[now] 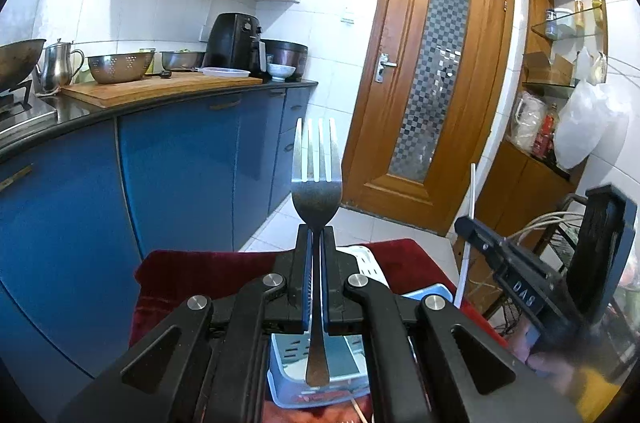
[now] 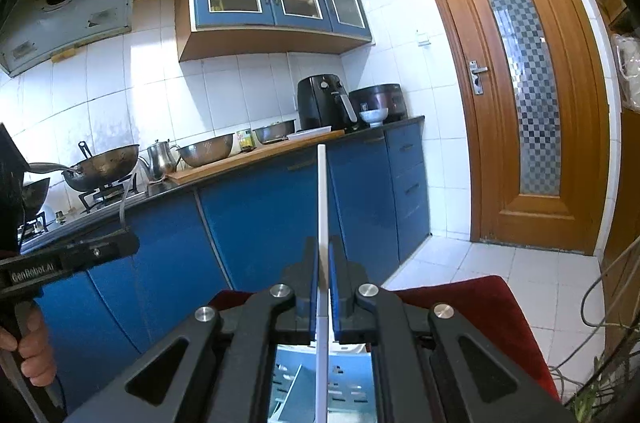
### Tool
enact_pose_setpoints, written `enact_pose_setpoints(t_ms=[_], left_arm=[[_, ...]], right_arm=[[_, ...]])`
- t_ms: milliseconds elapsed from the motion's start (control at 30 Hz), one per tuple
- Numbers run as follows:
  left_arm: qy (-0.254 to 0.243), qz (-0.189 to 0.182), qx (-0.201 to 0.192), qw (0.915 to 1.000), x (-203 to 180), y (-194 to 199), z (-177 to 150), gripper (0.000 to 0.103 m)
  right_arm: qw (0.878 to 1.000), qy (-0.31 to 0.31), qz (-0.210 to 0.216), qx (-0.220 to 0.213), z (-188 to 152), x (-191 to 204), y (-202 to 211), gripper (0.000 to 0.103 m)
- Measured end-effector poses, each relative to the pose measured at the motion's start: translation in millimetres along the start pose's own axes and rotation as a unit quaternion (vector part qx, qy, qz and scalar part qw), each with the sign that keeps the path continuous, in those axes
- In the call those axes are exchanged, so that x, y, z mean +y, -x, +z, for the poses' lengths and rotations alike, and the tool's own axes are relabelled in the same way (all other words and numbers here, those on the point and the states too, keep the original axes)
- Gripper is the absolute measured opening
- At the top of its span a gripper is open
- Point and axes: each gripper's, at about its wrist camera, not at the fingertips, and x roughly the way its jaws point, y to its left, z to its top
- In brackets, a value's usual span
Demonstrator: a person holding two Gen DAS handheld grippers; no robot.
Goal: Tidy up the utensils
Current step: 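Carry the fork and chopstick up over the blue caddy with both tools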
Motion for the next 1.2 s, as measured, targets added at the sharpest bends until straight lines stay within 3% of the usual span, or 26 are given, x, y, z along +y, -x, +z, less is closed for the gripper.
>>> enact_pose_setpoints(t_ms=[333,500,867,1133,1200], left_arm=[[0.012,-0.008,-0.016,0.9998,2,-5,0,0.001],[0.001,0.006,-0.009,0.9999,-3,-19,-18,0.001],[-0.007,0.0,0.032,0.9995,1,-51,-72,0.002],[-0.016,-0.002,0.055,0.9984,2,-58,-87,0.002],[-0.023,-0.001,0.06,0.9979,0,-58,-87,0.008]], right_arm=[[0.999,0.042,0.001,-0.006,-15,10,-13,0.006],[0.999,0.041,0.0,0.001,-25,8,-18,0.006],[0.998,0.05,0.002,0.046,-51,3,-24,0.006],[0.997,0.04,0.001,0.068,-55,3,-26,0.007],[0.997,0.034,0.004,0.073,-53,3,-26,0.014]])
